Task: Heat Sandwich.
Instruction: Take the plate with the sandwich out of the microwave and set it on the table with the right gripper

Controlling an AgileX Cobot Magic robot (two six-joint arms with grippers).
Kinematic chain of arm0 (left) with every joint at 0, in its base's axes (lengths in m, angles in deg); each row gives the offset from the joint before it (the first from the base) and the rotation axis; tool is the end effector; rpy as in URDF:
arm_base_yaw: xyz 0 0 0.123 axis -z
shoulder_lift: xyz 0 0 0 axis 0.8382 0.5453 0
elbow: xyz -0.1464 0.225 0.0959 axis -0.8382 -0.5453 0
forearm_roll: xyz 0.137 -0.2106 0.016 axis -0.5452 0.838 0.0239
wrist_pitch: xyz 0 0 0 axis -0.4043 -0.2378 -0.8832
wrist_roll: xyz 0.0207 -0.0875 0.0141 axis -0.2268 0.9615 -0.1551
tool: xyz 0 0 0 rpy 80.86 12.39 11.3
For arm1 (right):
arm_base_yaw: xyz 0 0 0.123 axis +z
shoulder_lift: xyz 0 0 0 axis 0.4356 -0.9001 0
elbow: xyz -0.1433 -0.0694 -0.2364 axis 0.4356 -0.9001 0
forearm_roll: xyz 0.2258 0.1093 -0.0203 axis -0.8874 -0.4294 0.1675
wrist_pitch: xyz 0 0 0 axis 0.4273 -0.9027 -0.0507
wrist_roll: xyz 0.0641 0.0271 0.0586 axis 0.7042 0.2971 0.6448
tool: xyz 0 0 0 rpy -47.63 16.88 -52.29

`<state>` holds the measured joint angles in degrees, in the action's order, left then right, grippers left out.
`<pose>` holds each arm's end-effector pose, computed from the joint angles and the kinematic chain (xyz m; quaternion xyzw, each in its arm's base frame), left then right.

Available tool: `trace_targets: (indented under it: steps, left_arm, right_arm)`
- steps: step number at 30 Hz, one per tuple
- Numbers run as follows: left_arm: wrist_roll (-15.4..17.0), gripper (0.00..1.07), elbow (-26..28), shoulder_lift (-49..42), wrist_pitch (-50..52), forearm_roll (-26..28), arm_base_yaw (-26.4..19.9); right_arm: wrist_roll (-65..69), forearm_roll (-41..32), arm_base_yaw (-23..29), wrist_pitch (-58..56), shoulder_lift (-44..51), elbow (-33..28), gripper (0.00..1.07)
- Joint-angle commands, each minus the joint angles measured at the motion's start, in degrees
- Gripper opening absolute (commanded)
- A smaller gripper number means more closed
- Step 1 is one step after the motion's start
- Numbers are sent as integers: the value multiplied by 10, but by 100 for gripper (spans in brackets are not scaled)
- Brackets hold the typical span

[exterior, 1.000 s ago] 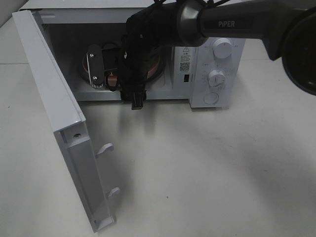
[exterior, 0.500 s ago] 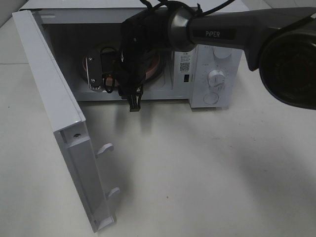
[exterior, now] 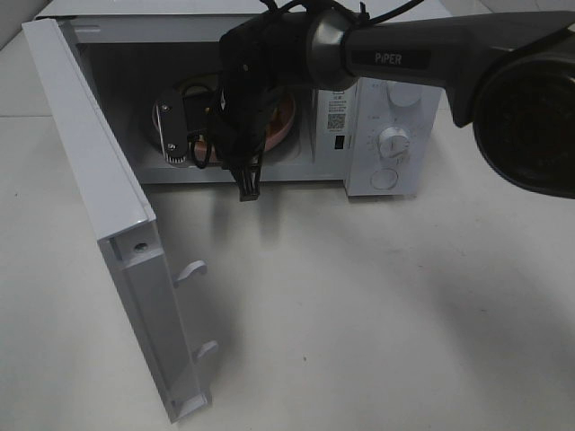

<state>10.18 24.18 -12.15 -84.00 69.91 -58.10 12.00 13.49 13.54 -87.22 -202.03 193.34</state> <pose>-0.0087 -0.0111 0.2815 0.0244 0.8494 -0.0452 0.5252 0.4182 0.3301 0.1501 -0.7573 0.5784 -0.1250 0.2762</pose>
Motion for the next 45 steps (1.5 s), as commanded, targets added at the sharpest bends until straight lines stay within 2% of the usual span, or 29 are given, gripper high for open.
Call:
trace_targets:
  steps: [1, 6, 9, 17, 21, 33, 37, 38, 42, 44, 45]
  left_arm:
    - [2, 98, -1, -9, 3, 4, -3]
    - [2, 98, -1, -9, 3, 4, -3]
    - [2, 98, -1, -9, 3, 4, -3]
    - [2, 98, -1, -9, 3, 4, -3]
    - [2, 98, -1, -9, 3, 3, -3]
    - [2, 98, -1, -9, 3, 3, -3]
    - [2, 98, -1, -9, 3, 3, -3]
    - [2, 98, -1, -9, 3, 3, -3]
    - [2, 98, -1, -9, 3, 3, -3]
    - [2, 98, -1, -9, 3, 3, -3]
    - [2, 98, -1, -9, 3, 3, -3]
  right_arm:
    - [-30, -7, -1, -18, -1, -1, 0]
    - [-68, -10, -1, -32, 7, -1, 0]
    - [-93, -36, -1, -34, 14, -2, 0]
    - [-155, -62, -1, -28, 37, -42, 0]
    - [-170, -62, -1, -3, 70, -92, 0]
    - [-192, -62, -1, 30, 151, -186, 0]
    - [-213, -62, 1, 42, 186, -233, 0]
    - [-218, -62, 1, 52, 205, -261, 0]
    - [-225, -62, 1, 68, 231, -297, 0]
    - [-233, -62, 1, 81, 259, -341, 0]
    - [-233, -62, 1, 81, 259, -341, 0]
